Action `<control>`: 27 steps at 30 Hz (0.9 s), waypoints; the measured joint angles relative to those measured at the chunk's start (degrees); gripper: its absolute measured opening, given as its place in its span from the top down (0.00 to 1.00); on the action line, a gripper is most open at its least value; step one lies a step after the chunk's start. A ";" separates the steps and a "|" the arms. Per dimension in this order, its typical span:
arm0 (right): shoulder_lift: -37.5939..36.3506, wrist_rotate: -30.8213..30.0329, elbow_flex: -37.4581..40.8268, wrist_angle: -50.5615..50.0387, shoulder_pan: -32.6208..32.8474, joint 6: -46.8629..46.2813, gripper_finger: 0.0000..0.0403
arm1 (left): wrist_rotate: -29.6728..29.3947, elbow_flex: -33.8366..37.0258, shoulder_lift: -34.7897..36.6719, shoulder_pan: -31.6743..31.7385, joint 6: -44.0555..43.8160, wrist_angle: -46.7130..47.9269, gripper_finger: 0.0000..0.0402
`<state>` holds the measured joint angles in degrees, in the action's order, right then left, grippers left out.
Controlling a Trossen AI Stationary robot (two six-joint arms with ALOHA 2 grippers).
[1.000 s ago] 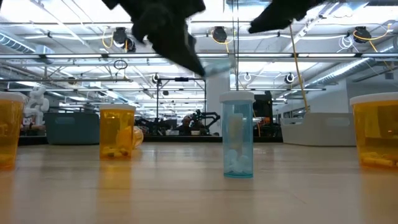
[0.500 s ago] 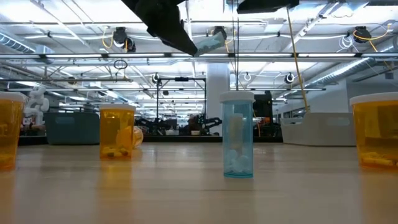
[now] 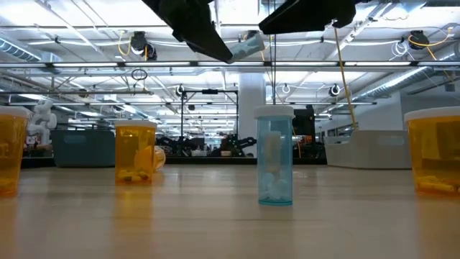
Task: Pick and place medicine bottles into bin by pill shape (circle, oval)
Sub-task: Put the blue tablet bottle into the gray bin
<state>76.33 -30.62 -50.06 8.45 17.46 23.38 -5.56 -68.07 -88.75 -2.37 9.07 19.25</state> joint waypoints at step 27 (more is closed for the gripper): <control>2.26 3.81 0.00 2.49 -2.19 -0.15 0.67 | 0.20 0.00 0.00 -1.13 1.30 -1.51 0.73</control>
<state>78.59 -26.81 -50.06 10.94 15.27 23.23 -5.37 -68.07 -88.75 -3.50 10.37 17.74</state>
